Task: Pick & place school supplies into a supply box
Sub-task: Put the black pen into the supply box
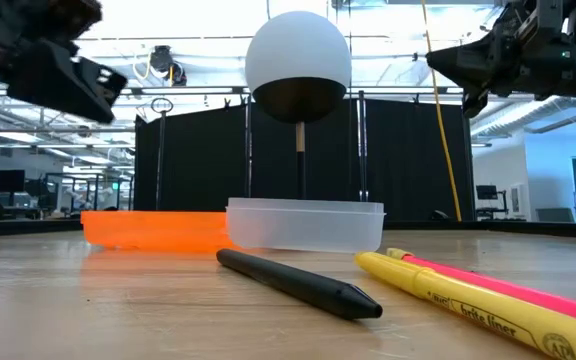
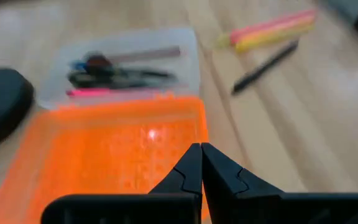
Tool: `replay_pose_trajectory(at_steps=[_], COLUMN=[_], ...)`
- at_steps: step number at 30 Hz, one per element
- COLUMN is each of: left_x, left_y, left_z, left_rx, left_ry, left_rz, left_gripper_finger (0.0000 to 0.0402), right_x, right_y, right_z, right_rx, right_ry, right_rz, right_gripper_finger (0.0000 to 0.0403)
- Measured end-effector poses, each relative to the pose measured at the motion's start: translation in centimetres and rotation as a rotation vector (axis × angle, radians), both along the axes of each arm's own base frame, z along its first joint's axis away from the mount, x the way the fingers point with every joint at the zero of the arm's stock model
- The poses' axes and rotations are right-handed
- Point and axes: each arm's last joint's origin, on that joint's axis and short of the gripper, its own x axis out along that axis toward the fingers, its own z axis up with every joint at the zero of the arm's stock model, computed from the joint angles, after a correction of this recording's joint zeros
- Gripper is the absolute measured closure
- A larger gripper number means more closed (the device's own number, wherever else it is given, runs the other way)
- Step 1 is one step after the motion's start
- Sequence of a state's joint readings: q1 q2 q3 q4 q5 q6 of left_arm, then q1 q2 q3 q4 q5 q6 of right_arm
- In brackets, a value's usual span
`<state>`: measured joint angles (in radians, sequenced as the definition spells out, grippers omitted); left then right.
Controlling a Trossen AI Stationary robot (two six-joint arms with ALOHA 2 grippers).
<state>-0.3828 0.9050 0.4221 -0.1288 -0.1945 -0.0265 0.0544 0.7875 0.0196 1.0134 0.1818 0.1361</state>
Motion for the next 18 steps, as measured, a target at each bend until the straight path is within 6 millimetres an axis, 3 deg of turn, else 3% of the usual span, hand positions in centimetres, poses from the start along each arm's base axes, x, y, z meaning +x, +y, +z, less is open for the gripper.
replay_pose_trajectory(at_steps=[5, 8, 12, 18], left_x=[5.4, 8.9, 13.2, 18.0], left_y=[-2.7, -5.0, -7.8, -11.8], left_z=[0.5, 0.6, 1.0, 0.3], left_rx=[0.054, 0.074, 0.123, 0.326], left_ry=[0.155, 0.204, 0.295, 0.413], left_rz=[-0.210, -0.308, -0.383, -0.468], left_gripper_finger=[0.0397, 0.0383, 0.0337, 0.0248], right_x=[0.2, 0.2, 0.3, 0.4], right_y=[0.0, 0.0, 0.0, 0.0], right_z=[-0.4, -0.4, -0.6, -1.8], right_rx=[0.008, 0.008, 0.051, 0.077], right_ry=[0.029, 0.029, 0.046, 0.164], right_rz=[0.002, 0.002, 0.014, 0.015], right_gripper_finger=[0.0403, 0.0403, 0.0403, 0.0403])
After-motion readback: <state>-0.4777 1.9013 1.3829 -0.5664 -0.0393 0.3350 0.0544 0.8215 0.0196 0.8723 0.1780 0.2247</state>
